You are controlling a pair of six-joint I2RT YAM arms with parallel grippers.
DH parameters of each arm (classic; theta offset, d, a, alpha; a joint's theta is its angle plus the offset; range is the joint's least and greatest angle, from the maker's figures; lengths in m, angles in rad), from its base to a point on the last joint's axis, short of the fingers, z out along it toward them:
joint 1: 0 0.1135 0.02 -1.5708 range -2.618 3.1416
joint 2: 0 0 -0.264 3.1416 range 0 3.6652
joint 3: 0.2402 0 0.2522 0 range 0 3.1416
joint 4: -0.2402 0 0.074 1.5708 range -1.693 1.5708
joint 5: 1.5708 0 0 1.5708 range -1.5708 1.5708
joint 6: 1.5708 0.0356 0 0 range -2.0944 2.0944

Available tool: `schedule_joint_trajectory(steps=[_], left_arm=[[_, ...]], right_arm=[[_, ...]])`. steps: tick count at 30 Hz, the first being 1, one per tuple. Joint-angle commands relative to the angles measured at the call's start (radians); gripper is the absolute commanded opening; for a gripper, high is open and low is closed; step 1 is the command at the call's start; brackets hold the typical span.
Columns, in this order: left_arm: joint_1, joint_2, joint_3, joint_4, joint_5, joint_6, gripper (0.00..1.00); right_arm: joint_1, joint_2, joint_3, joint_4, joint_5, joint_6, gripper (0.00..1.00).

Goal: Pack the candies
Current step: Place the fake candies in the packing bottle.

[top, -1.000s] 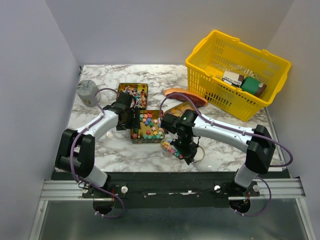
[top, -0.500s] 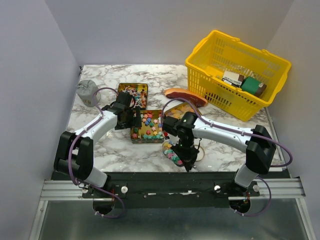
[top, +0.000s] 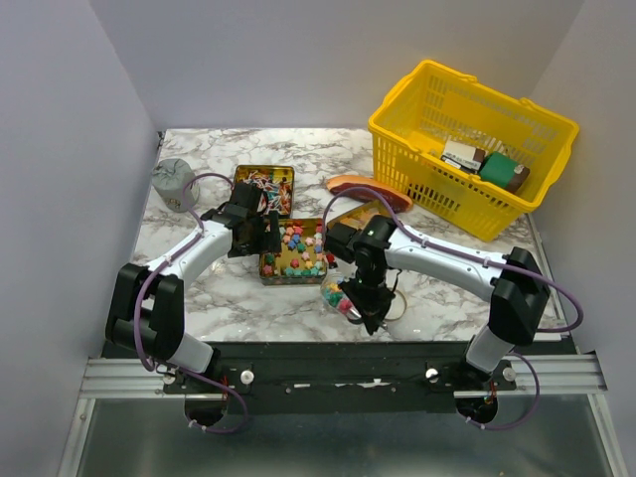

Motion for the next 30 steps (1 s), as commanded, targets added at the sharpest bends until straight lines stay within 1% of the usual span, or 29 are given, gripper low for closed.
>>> schedule_joint_trajectory(steps=[1,9,12,16,19,21,24,25,28,29,30], left_arm=[[0.001,-0.026,-0.007,0.008,-0.02,0.001,0.99],[0.001,-0.07,-0.027,0.042,-0.031,-0.002,0.99],[0.001,-0.089,-0.035,0.056,-0.029,-0.002,0.99],[0.001,-0.125,-0.047,0.074,-0.026,-0.002,0.99],[0.001,-0.17,-0.07,0.114,-0.005,0.007,0.99],[0.001,-0.194,-0.087,0.145,0.006,0.009,0.99],[0.001,-0.23,-0.099,0.176,0.006,0.017,0.99],[0.001,-0.245,-0.107,0.18,0.006,0.02,0.99],[0.001,-0.265,-0.116,0.191,-0.002,0.018,0.99],[0.001,-0.265,-0.116,0.188,-0.006,0.02,0.99],[0.001,-0.263,-0.116,0.186,-0.012,0.021,0.99]], right_arm=[[-0.004,-0.038,0.045,-0.185,0.029,0.024,0.01],[-0.004,-0.097,0.114,-0.179,0.066,0.064,0.01],[-0.004,-0.094,0.094,-0.173,0.058,0.064,0.01],[-0.004,-0.112,0.077,-0.15,0.105,0.058,0.01],[-0.002,-0.132,0.114,-0.088,0.159,0.026,0.01],[-0.002,-0.149,0.123,-0.018,0.188,0.006,0.01],[-0.004,-0.143,0.134,0.053,0.248,-0.033,0.01],[-0.002,-0.131,0.146,0.068,0.276,-0.051,0.01],[-0.002,-0.089,0.177,0.151,0.294,-0.097,0.01],[-0.004,-0.06,0.203,0.162,0.294,-0.114,0.01],[-0.002,-0.027,0.238,0.128,0.328,-0.12,0.01]])
